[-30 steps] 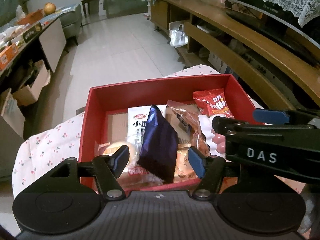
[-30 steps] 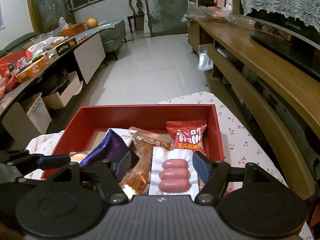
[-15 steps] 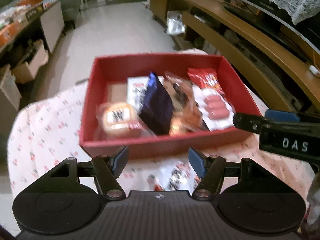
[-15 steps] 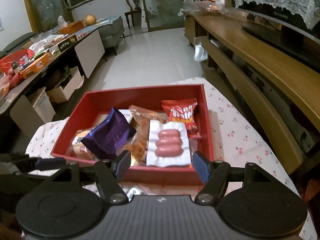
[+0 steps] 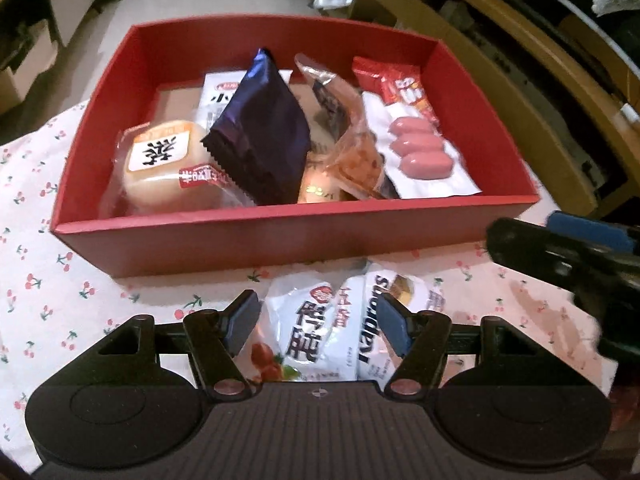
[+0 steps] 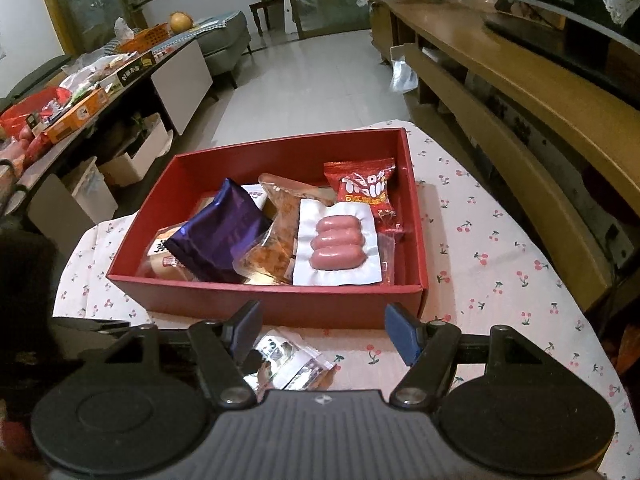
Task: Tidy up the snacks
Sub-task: 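Grasp the white duck-neck bag with left tool while right tool grasps Kaprons bag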
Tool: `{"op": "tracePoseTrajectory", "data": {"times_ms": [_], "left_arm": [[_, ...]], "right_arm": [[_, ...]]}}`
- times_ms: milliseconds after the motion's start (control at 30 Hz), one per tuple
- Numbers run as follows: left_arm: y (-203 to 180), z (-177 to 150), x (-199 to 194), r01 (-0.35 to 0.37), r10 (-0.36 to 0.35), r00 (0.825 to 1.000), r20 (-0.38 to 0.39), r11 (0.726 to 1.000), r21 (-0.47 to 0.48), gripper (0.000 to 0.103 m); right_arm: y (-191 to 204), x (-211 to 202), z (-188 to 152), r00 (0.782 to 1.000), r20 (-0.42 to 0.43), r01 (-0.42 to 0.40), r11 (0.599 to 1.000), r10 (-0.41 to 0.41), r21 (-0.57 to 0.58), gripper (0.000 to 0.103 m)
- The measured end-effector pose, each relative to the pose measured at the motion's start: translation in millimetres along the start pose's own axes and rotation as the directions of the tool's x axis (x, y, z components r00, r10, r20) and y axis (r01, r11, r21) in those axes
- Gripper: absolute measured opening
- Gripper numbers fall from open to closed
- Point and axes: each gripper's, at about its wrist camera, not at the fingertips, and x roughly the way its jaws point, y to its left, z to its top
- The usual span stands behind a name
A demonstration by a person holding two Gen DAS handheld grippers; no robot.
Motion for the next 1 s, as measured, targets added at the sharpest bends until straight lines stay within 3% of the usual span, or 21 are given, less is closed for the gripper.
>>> {"op": "tracePoseTrajectory", "data": {"times_ms": [200,333,533,767,1000], "left_arm": [[10,-9,-3,0.034,-0.035,0.999,-0.022,0.999,-0.038,0.063],[15,-21,-12,0.006,-0.007,1.000,-0.022,0.999,-0.043,0.062],[24,-34,-23,-0.043,0.042,0.999,-0.018,0.998,-0.046,0.062],[34,-45,-30,-0.073,0.073,0.997,-0.007,0.997,-0.034,0.062],[33,-47,-28,-0.103,0.103,0.995,-0.008,0.994,-0.021,0.065]], "right_arm": [[0,7,-3,0.999,-0.037,-0.001,1.000,0.001,0.000,0.078],[-3,14,-8,0.997,-0.079,0.007,1.000,-0.005,0.029,0.078],[2,29,-21,0.988,-0.154,0.016,0.999,-0.009,0.048,0.078],[26,49,-20,0.982,-0.187,-0.014,0.997,0.028,0.078,0.078],[47,75,-23,0.973,-0.232,0.000,0.999,0.012,0.053,0.078]]}}
